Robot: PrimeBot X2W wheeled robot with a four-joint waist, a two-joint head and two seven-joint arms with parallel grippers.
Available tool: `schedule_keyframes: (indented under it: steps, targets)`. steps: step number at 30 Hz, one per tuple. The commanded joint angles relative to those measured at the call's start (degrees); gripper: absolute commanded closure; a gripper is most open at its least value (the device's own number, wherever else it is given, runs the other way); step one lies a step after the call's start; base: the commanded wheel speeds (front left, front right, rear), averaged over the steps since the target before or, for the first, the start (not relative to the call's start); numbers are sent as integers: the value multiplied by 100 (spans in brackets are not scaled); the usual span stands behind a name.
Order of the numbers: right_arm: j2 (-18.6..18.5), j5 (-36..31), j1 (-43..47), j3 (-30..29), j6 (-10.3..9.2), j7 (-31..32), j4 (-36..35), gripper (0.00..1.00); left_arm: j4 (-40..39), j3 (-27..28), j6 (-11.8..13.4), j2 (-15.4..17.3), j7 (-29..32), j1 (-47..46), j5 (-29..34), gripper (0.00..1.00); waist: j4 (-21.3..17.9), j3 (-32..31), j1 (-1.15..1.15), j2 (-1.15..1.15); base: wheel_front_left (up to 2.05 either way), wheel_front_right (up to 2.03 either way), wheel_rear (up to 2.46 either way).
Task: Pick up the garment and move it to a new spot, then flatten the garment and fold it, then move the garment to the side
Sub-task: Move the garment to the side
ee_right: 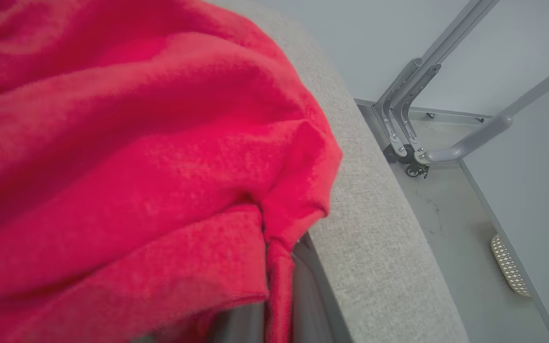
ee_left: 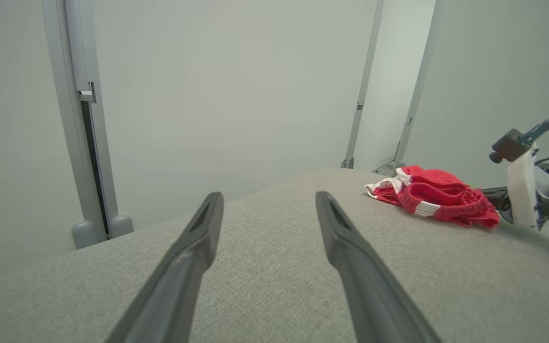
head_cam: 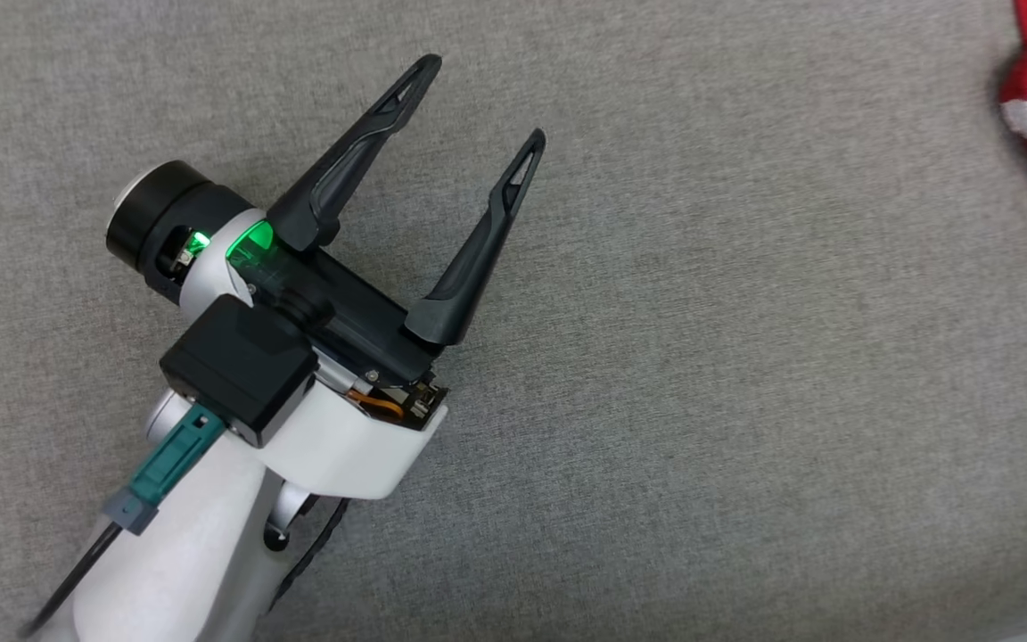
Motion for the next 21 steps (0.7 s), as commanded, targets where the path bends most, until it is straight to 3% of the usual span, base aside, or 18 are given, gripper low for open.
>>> schedule_keyframes:
  steps: [1,2,3,8,14,20,21]
  targets:
    - [14,63,-113,-34,-16,-44,90,75,-9,-8,-16,56,-14,-113,1,0,46,145,0,0,0,0,0]
    - [23,18,-148,-35,-15,-60,145,28,5,-19,-17,75,-32,-116,-8,0,37,150,0,0,0,0,0]
    - [80,22,-187,-88,-15,-76,227,0,20,-18,-17,90,-51,-112,-15,0,14,141,0,0,0,0,0]
    - [477,38,-30,-289,0,-486,419,0,177,72,75,153,-121,95,-81,0,-102,-103,0,0,0,0,0]
    - [887,349,599,-351,-3,-1117,169,0,332,266,262,200,-205,389,-196,0,-249,-527,0,0,0,0,0]
    - [1421,366,1487,-265,-10,-1461,-768,0,439,616,565,293,-262,872,-388,0,-351,-1066,0,0,0,0,0]
    - [1617,334,1686,-174,-10,-1479,-1182,0,453,685,643,297,-275,1013,-431,0,-346,-1210,0,0,0,0,0]
